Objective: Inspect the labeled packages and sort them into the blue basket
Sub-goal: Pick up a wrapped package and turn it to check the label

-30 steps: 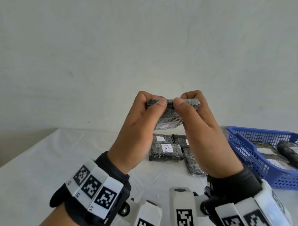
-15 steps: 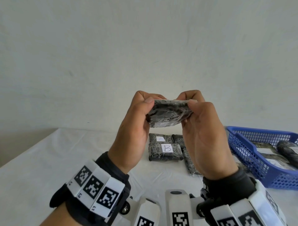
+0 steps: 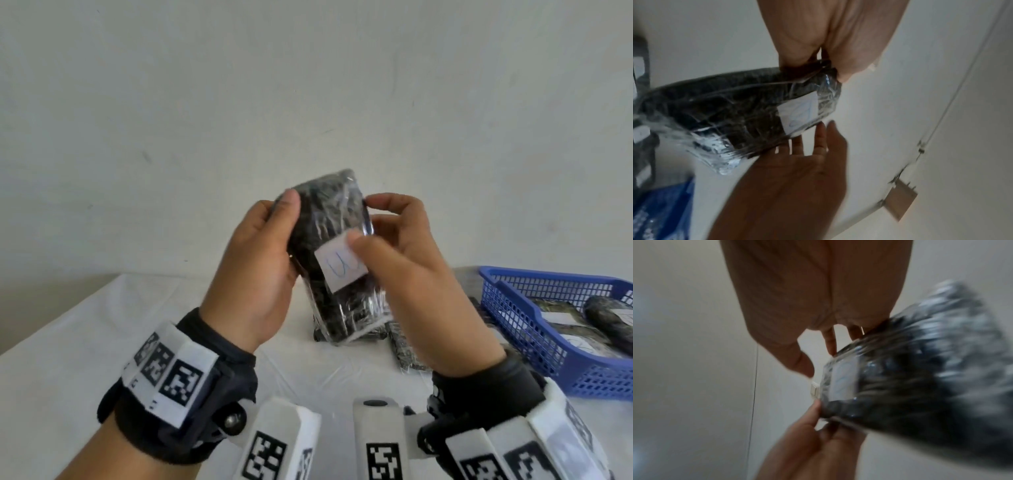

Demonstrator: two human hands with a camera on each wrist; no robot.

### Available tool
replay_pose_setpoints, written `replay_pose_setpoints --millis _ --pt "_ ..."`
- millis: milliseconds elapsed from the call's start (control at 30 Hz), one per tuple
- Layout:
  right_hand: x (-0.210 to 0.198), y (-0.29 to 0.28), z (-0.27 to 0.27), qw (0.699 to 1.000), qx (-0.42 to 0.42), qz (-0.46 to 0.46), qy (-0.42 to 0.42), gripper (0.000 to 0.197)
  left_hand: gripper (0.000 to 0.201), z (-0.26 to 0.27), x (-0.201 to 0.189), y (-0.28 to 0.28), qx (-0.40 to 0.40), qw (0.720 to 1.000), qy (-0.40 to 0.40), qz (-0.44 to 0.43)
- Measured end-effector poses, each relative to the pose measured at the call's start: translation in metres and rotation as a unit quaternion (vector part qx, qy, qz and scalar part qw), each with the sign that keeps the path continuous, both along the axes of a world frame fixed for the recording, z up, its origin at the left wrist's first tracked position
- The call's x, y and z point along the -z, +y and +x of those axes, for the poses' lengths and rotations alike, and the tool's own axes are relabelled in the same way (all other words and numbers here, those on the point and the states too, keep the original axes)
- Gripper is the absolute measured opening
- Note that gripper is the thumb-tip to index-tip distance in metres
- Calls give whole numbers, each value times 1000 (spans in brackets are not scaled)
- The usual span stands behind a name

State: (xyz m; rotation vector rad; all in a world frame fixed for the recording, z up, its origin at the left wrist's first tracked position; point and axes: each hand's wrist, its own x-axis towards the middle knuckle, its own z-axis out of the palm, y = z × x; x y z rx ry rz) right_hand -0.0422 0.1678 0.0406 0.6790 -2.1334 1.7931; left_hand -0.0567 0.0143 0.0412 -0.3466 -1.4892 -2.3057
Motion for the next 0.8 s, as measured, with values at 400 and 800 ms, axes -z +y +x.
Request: replay_pose_setpoints --millis 400,800 --pt "16 -5 -32 935 111 338 18 116 39 -9 0 -47 -36 976 -98 -191" --pt "47 -29 -107 815 73 554 -150 60 37 -114 62 -146 -191 943 -255 -100"
